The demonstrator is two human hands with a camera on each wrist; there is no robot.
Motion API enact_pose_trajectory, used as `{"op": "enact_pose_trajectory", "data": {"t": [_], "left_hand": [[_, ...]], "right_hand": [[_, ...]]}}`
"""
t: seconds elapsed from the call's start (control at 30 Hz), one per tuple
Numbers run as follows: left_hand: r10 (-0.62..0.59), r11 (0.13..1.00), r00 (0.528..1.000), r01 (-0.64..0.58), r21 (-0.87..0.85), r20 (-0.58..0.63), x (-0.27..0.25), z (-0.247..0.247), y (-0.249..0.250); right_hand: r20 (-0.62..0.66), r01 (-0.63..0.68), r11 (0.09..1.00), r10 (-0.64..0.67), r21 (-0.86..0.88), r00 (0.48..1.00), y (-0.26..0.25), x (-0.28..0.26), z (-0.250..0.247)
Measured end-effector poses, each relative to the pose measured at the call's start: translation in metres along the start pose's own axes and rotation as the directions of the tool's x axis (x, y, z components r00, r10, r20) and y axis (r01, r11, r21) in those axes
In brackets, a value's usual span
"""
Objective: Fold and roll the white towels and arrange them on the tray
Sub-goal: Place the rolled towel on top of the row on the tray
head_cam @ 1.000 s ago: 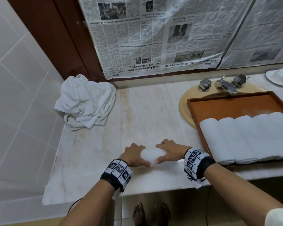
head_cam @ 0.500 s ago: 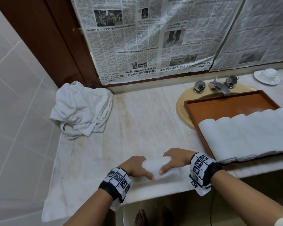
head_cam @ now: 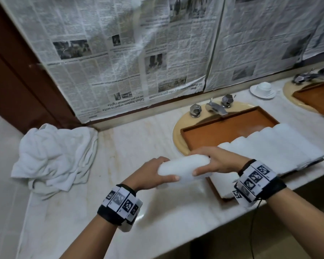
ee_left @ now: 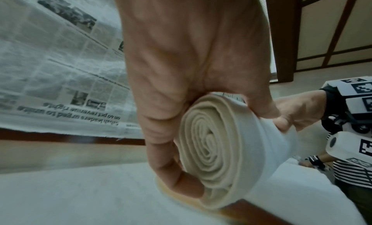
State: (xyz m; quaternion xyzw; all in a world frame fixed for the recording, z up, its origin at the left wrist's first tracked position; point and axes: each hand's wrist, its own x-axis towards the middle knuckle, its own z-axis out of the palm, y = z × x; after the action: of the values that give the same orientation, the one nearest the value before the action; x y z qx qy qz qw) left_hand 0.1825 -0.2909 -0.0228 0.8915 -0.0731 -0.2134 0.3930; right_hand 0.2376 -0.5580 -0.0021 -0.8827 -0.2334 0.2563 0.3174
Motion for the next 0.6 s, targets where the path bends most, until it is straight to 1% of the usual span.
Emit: {"op": "enact_pose_trajectory", "data": {"t": [0.07,0.13,0.2,0.27,0.33,0.43,0.53,0.6], "left_hand": [[0.032,0.999,0.999,-0.032,-0.004,-0.041,0.025,0.0,0.017],[0.047,0.999,0.996,-0.048,-0.011,-0.08,0.054,0.005,0.032],[0.068,0.997,0.99,-0.07,-0.011,-0.123,0.085,0.013,0.046],[0.081,0.996,0.984,-0.085,-0.024,-0.159,0.116,0.022,0.059],[0.072,0.996,0.98,-0.082,-0.047,-0.188,0.146,0.031,0.068],[0.027,0.998,0.978,-0.037,-0.046,-0.205,0.187,0.044,0.068],[0.027,1.0,0.985,-0.024,0.019,-0.172,0.212,0.054,0.062],[0.027,0.999,0.99,-0.022,0.038,-0.142,0.217,0.06,0.061]], "right_hand": [[-0.042,0.017,0.999,-0.016,0.036,0.999,0.017,0.002,-0.026],[-0.086,0.035,0.999,-0.032,0.026,0.996,0.039,0.008,-0.052],[-0.097,0.047,0.999,-0.046,-0.002,0.994,0.06,0.016,-0.077],[-0.096,0.026,0.999,-0.028,-0.02,0.995,0.083,0.025,-0.099],[-0.081,-0.006,0.998,0.001,-0.069,0.997,0.107,0.038,-0.116],[-0.04,-0.072,0.989,0.068,-0.129,0.997,0.133,0.056,-0.129],[0.016,-0.096,0.98,0.1,-0.174,0.995,0.146,0.07,-0.128],[0.09,-0.117,0.979,0.134,-0.168,0.987,0.152,0.076,-0.125]]}}
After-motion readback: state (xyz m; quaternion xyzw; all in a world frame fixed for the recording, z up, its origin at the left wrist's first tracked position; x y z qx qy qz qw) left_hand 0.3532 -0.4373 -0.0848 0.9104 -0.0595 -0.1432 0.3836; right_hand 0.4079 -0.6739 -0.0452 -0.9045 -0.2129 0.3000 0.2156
